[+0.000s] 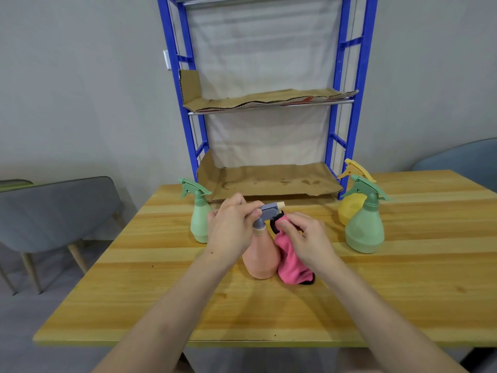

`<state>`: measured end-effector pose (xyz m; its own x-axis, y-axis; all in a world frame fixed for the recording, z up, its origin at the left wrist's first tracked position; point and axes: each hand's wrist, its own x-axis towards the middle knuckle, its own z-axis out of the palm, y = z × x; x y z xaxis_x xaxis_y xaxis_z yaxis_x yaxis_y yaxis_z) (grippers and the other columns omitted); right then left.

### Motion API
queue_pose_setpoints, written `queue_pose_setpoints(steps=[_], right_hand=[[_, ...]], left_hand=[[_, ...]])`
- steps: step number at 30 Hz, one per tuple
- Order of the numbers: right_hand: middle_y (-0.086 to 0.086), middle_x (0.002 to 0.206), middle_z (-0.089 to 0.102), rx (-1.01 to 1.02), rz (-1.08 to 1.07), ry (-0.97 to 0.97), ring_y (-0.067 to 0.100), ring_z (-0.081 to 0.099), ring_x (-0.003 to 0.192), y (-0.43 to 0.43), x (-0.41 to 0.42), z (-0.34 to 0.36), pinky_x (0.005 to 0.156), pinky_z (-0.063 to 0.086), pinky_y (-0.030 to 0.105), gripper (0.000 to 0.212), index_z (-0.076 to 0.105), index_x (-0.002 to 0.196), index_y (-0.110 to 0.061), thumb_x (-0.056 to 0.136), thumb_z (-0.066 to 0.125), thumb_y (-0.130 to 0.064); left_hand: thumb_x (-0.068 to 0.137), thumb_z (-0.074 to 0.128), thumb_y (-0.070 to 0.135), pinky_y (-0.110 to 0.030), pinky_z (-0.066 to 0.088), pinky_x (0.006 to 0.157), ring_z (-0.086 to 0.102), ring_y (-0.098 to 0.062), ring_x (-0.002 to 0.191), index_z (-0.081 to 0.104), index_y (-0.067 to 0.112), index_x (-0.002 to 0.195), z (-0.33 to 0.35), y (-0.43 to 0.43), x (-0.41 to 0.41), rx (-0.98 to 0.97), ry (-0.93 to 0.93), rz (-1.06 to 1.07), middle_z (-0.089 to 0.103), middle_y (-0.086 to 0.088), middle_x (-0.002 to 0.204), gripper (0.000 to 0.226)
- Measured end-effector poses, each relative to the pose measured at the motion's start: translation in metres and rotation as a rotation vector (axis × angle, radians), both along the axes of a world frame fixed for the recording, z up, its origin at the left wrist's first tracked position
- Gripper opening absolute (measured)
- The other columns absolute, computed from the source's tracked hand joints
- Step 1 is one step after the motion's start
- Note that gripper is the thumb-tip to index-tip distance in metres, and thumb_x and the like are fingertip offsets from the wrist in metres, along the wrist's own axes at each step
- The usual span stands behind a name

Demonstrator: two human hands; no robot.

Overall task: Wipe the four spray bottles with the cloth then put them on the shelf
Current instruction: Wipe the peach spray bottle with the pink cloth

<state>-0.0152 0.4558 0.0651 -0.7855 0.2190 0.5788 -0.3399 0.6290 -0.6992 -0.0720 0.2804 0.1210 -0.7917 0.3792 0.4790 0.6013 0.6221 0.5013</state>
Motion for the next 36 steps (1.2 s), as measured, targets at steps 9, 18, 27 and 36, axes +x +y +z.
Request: queue_pose_setpoints(steps=[9,18,27,36], right_hand=[[-0.007,0.082,0.069,0.081,-0.011,-0.061,0.012,0.063,0.082,0.013,0.009,0.000,0.075,0.049,0.036,0.017,0.077,0.087,-0.018,0.100,0.065,-0.016],[-0.009,0.083,0.069,0.080,-0.050,-0.011,0.010,0.064,0.083,0.010,0.009,-0.009,0.075,0.051,0.034,0.016,0.077,0.094,-0.020,0.101,0.064,-0.015],[-0.009,0.077,0.066,0.138,-0.084,0.059,0.009,0.061,0.077,-0.004,0.003,0.014,0.070,0.045,0.023,0.018,0.071,0.080,-0.018,0.097,0.067,-0.015],[-0.007,0.083,0.070,0.154,-0.116,-0.052,0.008,0.063,0.080,0.010,0.015,-0.008,0.073,0.048,0.027,0.013,0.079,0.096,-0.020,0.099,0.067,-0.018]], left_hand=[[0.104,0.059,0.027,-0.048,0.042,0.090,0.052,-0.016,0.088,0.077,0.036,0.109,-0.003,0.001,0.001,0.038,-0.002,-0.020,0.047,0.004,0.086,0.021],[0.102,0.061,0.025,-0.051,0.047,0.089,0.050,-0.014,0.083,0.077,0.036,0.116,-0.006,0.000,-0.005,0.039,0.039,-0.043,0.042,0.009,0.081,0.023],[0.101,0.063,0.019,-0.056,0.050,0.081,0.056,-0.024,0.081,0.078,0.027,0.104,-0.011,0.003,-0.006,0.139,0.049,-0.077,0.049,0.000,0.082,0.018],[0.102,0.061,0.021,-0.053,0.050,0.080,0.055,-0.025,0.084,0.079,0.026,0.108,-0.009,0.004,-0.005,0.105,0.035,-0.077,0.048,-0.003,0.084,0.020]])
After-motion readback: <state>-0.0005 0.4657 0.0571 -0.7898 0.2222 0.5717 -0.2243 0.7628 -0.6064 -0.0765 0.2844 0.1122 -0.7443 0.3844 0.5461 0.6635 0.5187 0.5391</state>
